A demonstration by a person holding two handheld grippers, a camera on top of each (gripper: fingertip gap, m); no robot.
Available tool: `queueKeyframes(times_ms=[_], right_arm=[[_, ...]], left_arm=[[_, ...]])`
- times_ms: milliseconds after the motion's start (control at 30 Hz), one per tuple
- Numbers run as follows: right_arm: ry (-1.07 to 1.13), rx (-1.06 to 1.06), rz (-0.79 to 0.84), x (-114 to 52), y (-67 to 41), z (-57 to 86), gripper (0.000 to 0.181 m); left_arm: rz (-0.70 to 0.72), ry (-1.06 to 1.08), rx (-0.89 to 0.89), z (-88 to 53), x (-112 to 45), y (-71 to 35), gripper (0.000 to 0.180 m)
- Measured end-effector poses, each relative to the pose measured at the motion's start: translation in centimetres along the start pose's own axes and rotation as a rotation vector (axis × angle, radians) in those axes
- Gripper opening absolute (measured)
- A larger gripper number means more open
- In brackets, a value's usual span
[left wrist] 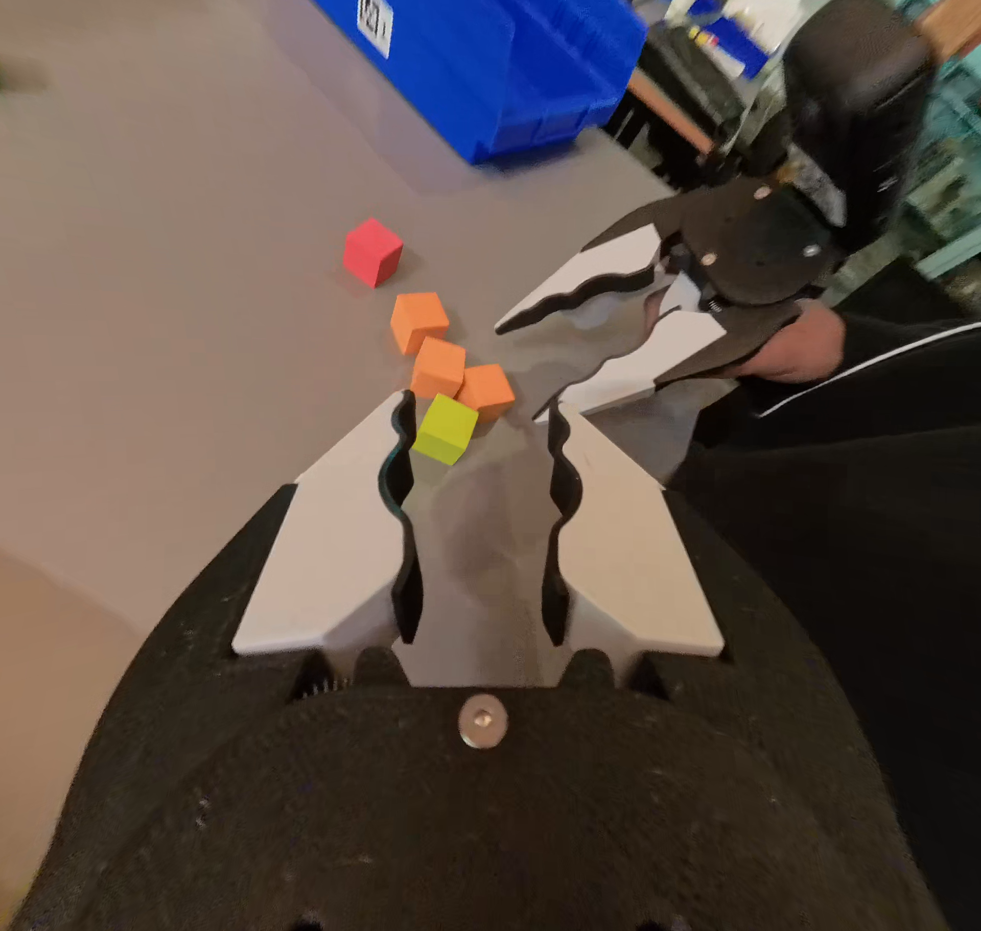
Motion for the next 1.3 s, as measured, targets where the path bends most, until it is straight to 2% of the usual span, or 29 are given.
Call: queueKeyframes(times_ms=[67, 133, 200, 367, 433, 567, 700, 767, 967, 1200, 1300], right_arm=[[0.004, 0.016, -0.026, -1.2, 0.2, 0.0, 0.055], [0.02, 0.027, -0.062, -1.7, 0.4, 0.3, 0.025], [0.003, 0.029, -0.054, -1.1, 0.1, 0.3, 0.024], [-0.036, -0.036, 0.1, 2.1, -1.2, 1.0, 0.024], [0.003, -0.041, 0.113, 2.9, -1.3, 1.7, 0.024], [0.066, -0.02, 0.102, 3.4, -1.7, 2.7, 0.024], [0.061, -0.006, 0.109, 2.9, -2.4, 2.7, 0.024], [0.066, 0.008, 0.099, 2.6, -2.6, 2.6, 0.024], [0.065, 0.021, 0.07, 1.4, -2.9, 2.7, 0.024], [-0.005, -0.027, 0.078, -1.3, -3.0, 2.8, 0.024], [0.002, -0.021, 0.039, -1.7, -2.4, 2.8, 0.032]], left_arm=[[-0.061, -0.014, -0.025, 0.0, -1.5, 0.8, 0.049], [-0.115, -0.026, -0.051, 0.0, -2.8, 1.5, 0.05], [-0.163, -0.042, -0.08, 0.0, -4.0, 2.1, 0.05], [-0.235, -0.11, -0.18, -0.6, -5.8, 3.0, 0.047], [-0.243, -0.119, -0.225, -0.6, -5.8, 2.8, 0.024], [-0.16, -0.165, -0.251, -1.4, -4.5, 0.9, 0.024], [-0.187, -0.203, -0.19, -4.4, -3.7, 1.1, 0.024], [-0.184, -0.153, -0.17, -4.7, -3.4, 1.2, 0.024], [-0.22, -0.153, -0.242, -4.5, -4.0, 2.0, 0.024], [-0.122, -0.118, -0.19, -3.8, -3.6, 0.4, 0.024], [-0.067, -0.099, -0.179, -3.2, -3.4, -1.1, 0.024]])
Point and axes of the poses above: each gripper's, where its closed fingertips meet, x back along the fingers, y out of its underside, z = x × y across the jaws, the point moved 6 cm from there along x, back along the fingers, and after that the axes turned 8 degrees about -y, right-handed, at the moved point
